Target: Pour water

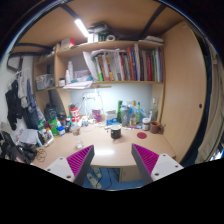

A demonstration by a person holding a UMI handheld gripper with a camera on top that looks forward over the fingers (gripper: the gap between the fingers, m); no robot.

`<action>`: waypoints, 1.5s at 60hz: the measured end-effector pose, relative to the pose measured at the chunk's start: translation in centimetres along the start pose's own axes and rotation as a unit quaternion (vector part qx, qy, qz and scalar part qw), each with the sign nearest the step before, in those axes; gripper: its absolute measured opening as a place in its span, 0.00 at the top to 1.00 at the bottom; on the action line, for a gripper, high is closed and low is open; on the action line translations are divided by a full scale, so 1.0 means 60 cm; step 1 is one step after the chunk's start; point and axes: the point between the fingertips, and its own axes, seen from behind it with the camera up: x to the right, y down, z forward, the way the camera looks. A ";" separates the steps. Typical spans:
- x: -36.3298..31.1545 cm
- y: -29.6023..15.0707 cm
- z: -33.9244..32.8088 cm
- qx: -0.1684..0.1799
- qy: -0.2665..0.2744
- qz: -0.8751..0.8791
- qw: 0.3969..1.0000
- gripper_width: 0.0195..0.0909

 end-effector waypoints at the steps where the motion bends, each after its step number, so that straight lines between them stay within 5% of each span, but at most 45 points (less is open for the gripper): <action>1: -0.011 0.002 -0.001 -0.002 0.001 -0.002 1.000 0.11; 19: -0.127 0.021 0.002 -0.006 0.019 -0.003 1.000 0.11; 32: -0.199 0.026 0.071 0.028 -0.015 -0.028 0.999 0.12; 60: -0.438 0.181 0.609 0.019 -0.141 -0.061 0.988 0.11; 74: -0.487 0.166 0.785 0.060 -0.139 -0.057 0.987 0.12; 77: -0.490 0.156 0.804 0.074 -0.135 -0.052 0.987 0.19; 80: -0.491 0.161 0.819 0.074 -0.129 -0.052 0.987 0.54; 90: -0.472 0.156 0.834 0.086 -0.090 -0.040 0.991 0.62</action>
